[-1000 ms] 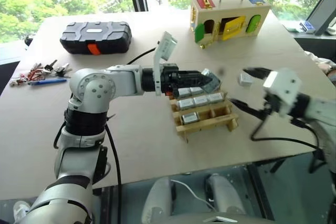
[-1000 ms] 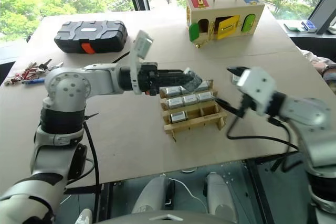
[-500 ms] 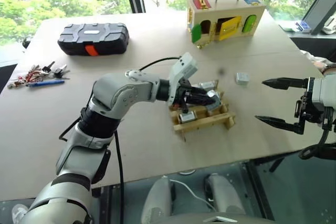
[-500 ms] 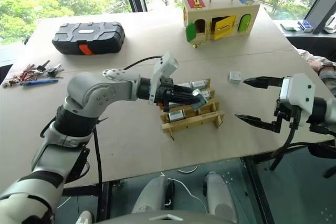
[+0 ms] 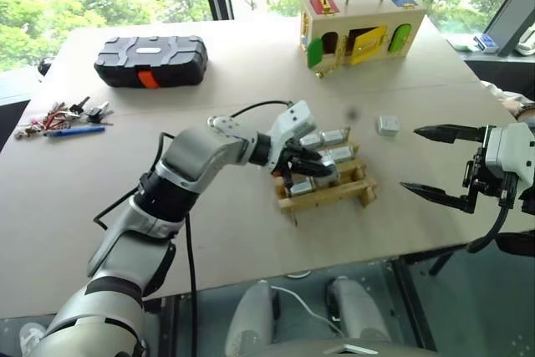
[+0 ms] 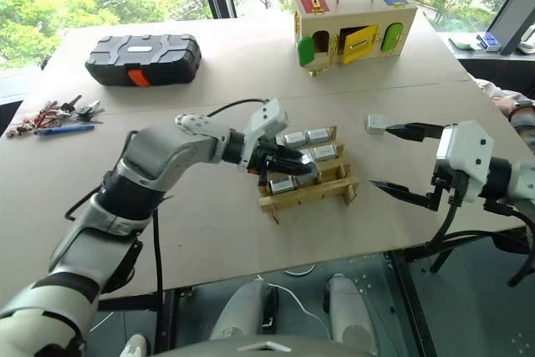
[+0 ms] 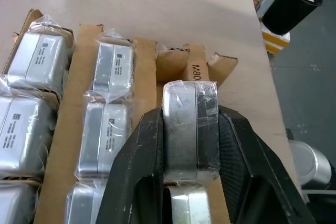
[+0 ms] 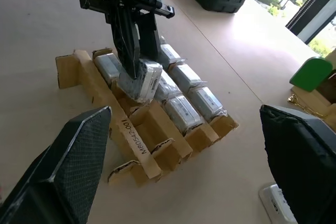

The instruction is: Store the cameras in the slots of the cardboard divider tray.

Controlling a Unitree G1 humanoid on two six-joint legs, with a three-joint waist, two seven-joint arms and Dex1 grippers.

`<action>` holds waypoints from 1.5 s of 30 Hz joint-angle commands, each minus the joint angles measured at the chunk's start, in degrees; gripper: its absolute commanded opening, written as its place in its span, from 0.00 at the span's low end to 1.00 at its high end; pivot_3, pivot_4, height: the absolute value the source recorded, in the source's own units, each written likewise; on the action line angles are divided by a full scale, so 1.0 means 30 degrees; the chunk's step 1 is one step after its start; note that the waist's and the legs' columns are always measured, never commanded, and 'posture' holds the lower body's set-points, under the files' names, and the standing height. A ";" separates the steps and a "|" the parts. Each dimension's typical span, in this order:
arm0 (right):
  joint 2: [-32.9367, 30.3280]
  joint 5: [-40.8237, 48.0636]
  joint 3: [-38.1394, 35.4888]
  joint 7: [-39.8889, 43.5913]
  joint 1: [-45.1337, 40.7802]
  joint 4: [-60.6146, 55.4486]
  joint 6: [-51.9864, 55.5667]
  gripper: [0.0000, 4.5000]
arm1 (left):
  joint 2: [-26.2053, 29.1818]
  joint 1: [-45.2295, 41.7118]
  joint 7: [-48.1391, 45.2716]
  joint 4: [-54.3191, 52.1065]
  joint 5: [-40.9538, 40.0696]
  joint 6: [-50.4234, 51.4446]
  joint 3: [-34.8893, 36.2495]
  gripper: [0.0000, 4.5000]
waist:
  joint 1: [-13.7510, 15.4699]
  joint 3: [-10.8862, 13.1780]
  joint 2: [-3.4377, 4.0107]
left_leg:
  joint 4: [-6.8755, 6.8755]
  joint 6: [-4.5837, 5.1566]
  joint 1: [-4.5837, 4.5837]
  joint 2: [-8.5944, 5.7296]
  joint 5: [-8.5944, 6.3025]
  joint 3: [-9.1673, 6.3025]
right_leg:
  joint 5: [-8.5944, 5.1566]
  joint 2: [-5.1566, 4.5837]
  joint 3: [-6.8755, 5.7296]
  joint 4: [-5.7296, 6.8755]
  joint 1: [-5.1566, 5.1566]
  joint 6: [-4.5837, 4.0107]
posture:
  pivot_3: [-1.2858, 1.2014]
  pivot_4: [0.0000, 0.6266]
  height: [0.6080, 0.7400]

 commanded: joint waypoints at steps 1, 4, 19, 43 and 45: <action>-0.0271 0.0195 -0.0576 -0.0181 0.0290 -0.0787 -0.0210 1.00 | 0.0025 0.0000 -0.0493 -0.0210 0.0565 -0.0460 0.0076 0.19 | -0.0001 0.0000 0.0001 | 0.0000 0.0000 -0.0002 0.0001 0.0000 -0.0002 | 0.0001 0.0000 0.0000 0.0000 0.0000 0.0001 | 0.52 0.24 1.00; -0.0400 0.0170 -0.0648 -0.0115 0.0495 -0.0771 -0.0298 1.00 | 0.0202 0.0085 -0.0489 -0.0418 0.1205 -0.0631 -0.0099 0.19 | -0.0003 0.0000 0.0000 | 0.0001 0.0001 -0.0002 0.0000 0.0000 0.0003 | 0.0001 -0.0001 0.0005 0.0000 0.0001 0.0002 | 0.52 0.24 1.00; -0.0905 0.0536 -0.0653 0.0779 0.0263 0.0076 -0.0716 1.00 | 0.0442 -0.0284 -0.0182 -0.1890 0.3536 -0.0056 -0.1086 0.19 | -0.0053 0.0000 0.0000 | 0.0048 0.0001 0.0015 0.0002 0.0000 0.0000 | -0.0001 0.0005 0.0008 0.0052 0.0006 0.0004 | 0.52 0.24 1.00; -0.0030 0.0323 0.0841 -0.0053 -0.2021 0.2276 0.0039 1.00 | -0.0048 0.2790 -0.0180 -0.2732 -0.1998 -0.2282 1.1503 0.95 | -0.0282 -0.0004 0.0012 | 0.0200 -0.0001 0.0069 0.0022 0.0000 0.0027 | -0.0017 0.0014 0.0046 0.0253 0.0002 -0.0031 | 0.52 0.24 1.00; 0.0640 -0.0436 0.1689 -0.1821 -0.3116 0.3056 0.1014 1.00 | 0.0670 0.4378 -0.2132 -0.1931 -0.3189 -0.3122 1.2799 0.98 | -0.0072 0.0001 -0.0002 | 0.0225 -0.0002 0.0047 0.0021 0.0001 0.0019 | -0.0022 0.0014 0.0037 0.0257 -0.0001 -0.0036 | 0.52 0.24 1.00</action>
